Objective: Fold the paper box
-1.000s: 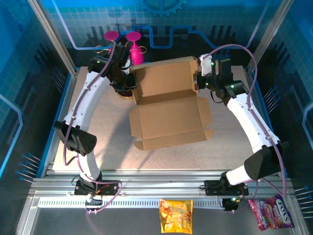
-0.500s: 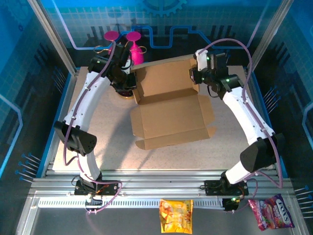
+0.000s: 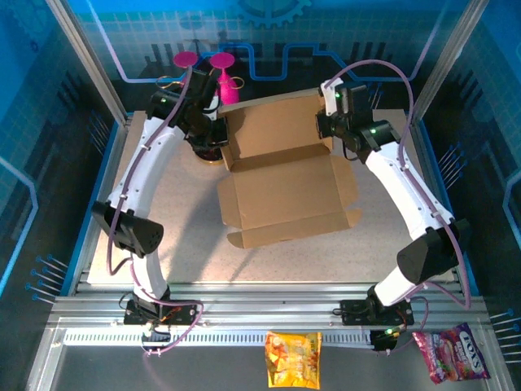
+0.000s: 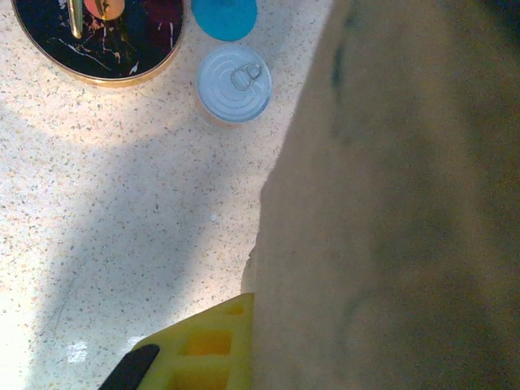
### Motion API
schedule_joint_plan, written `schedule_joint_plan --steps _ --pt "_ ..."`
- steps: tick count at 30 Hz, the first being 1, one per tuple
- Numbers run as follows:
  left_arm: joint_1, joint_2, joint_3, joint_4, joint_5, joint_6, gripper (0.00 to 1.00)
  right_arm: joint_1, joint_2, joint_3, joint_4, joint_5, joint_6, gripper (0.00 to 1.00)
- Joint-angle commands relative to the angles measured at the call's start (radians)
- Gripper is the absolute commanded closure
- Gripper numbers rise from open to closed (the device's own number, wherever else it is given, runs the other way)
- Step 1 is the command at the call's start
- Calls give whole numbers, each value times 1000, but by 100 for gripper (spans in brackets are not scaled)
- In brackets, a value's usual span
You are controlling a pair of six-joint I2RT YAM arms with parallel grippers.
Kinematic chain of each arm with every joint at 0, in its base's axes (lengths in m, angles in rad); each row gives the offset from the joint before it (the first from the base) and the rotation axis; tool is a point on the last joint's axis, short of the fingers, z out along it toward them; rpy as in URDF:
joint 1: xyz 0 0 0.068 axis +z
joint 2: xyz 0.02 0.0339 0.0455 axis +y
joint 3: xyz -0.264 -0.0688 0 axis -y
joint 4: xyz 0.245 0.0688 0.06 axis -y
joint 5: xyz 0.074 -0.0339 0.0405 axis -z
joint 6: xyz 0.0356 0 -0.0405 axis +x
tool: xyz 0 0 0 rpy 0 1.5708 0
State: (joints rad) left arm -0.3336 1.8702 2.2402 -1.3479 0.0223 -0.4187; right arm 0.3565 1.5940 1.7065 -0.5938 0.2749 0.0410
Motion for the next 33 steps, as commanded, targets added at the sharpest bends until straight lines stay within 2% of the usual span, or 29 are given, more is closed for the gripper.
schedule_joint_plan --steps 1,10,18,25,30,33 --pt "-11 27 60 -63 -74 -46 100 27 27 51 -112 211 32 100" --pt "-25 60 96 -98 -146 -94 100 106 113 187 -291 467 115 100" --pt "-27 73 89 -103 -167 -88 100 120 126 243 -328 408 137 100" --pt "-62 68 70 -90 -297 -77 100 159 123 235 -354 423 168 100" --pt "-71 19 -16 10 -269 -82 100 164 101 200 -330 401 179 100" --pt "-71 19 -15 15 -247 -82 100 164 102 199 -329 397 174 100"
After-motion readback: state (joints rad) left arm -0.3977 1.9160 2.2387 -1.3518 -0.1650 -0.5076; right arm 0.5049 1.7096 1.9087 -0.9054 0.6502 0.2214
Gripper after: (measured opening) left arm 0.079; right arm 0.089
